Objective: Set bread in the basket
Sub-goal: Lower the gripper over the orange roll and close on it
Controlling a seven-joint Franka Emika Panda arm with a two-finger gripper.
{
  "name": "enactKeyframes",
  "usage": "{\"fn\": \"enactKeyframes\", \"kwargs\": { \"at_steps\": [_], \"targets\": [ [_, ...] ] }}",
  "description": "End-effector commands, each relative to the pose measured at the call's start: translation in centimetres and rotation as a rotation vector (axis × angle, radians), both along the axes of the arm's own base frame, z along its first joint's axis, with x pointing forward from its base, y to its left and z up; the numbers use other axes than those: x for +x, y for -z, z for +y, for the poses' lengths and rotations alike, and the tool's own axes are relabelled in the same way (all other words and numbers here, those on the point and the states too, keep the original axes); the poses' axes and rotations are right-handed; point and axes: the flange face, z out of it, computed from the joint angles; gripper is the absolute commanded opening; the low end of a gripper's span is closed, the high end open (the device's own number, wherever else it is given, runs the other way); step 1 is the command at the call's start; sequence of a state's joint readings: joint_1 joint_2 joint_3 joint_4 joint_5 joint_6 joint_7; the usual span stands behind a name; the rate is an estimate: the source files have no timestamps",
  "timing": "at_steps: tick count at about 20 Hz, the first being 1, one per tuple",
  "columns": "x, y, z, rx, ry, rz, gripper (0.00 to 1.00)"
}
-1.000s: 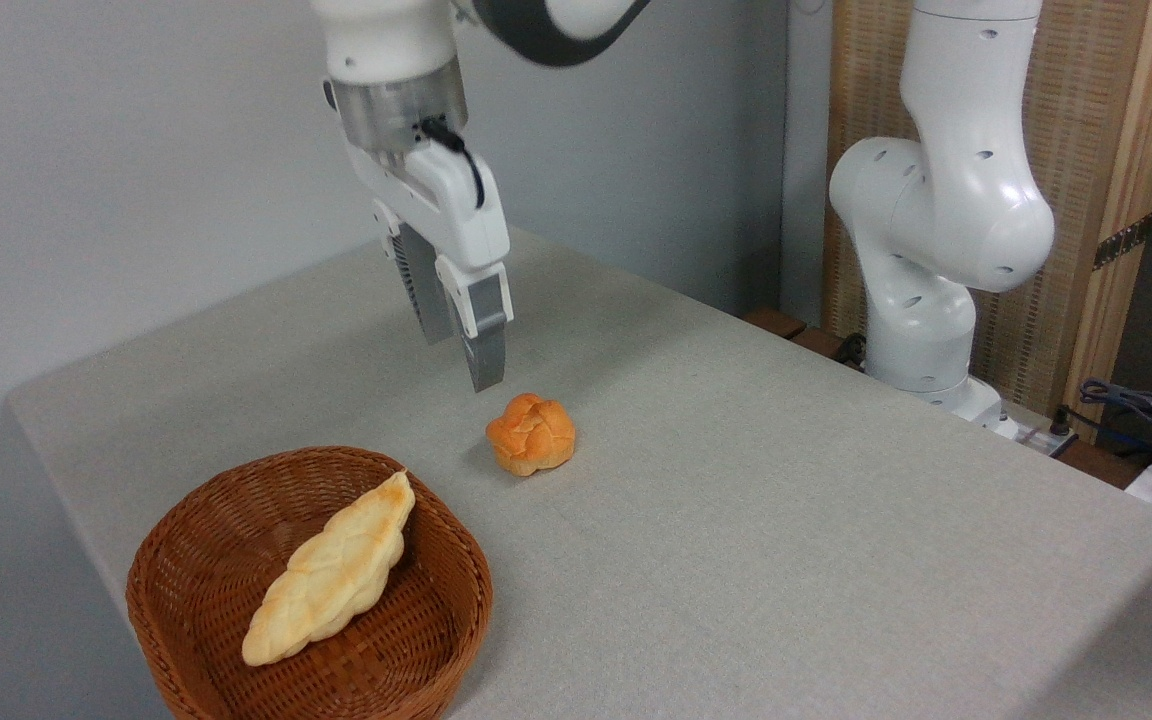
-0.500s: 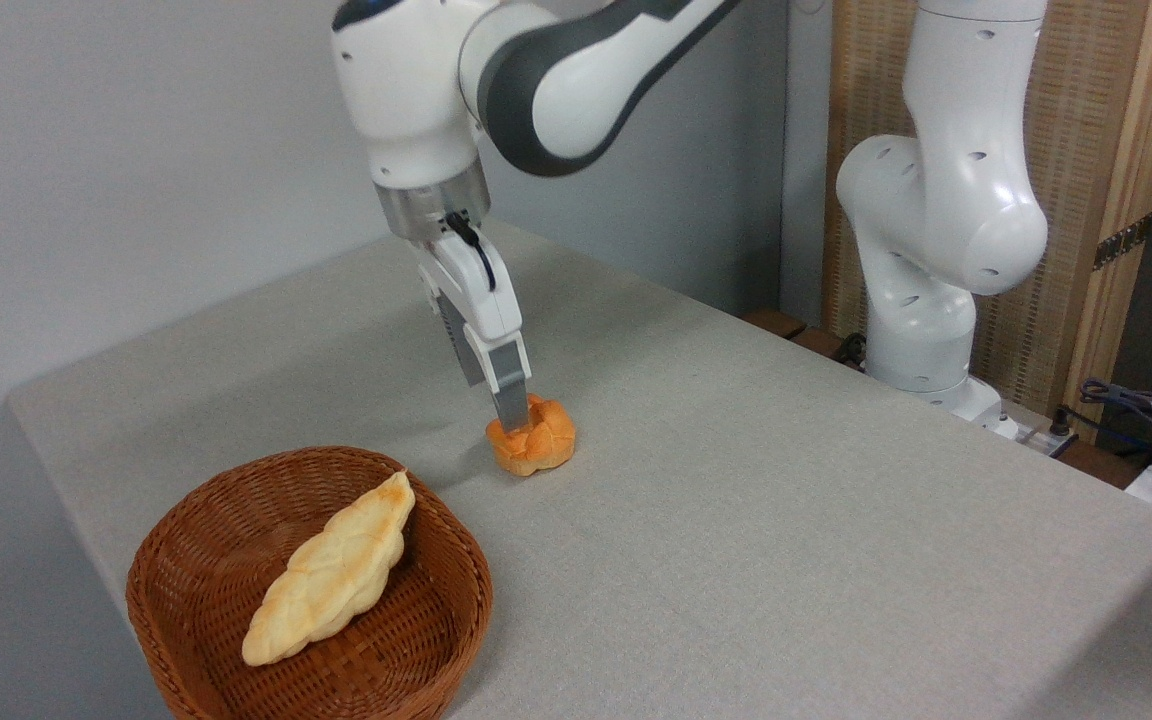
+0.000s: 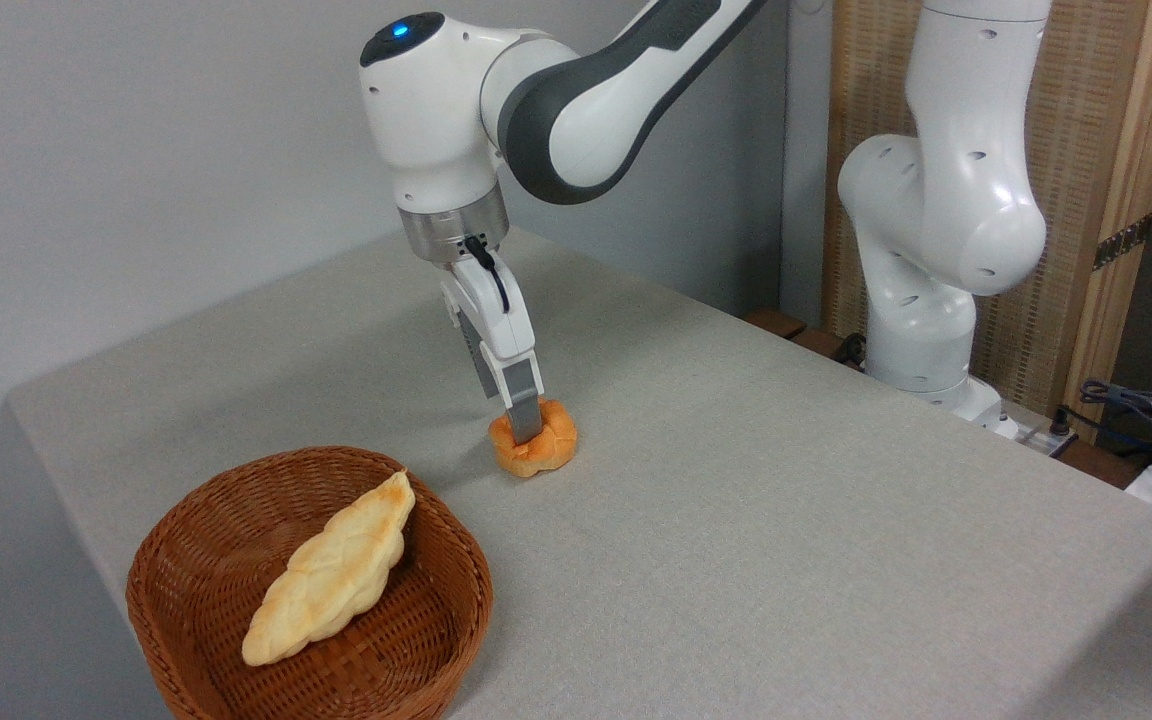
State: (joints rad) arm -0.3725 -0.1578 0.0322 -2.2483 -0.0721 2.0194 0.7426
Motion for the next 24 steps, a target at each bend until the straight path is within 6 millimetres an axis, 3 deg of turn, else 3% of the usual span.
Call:
{"fn": "enactKeyframes", "kwargs": {
  "at_steps": [1, 11, 24],
  "targets": [
    [-0.6, -0.6, 0.6, 0.002, 0.022, -0.032, 1.00],
    [0.6, -2.0, 1.6, 0.044, 0.062, -0.140, 1.00],
    [-0.1, -0.5, 1.9, 0.098, 0.113, -0.111, 1.00]
  ]
}}
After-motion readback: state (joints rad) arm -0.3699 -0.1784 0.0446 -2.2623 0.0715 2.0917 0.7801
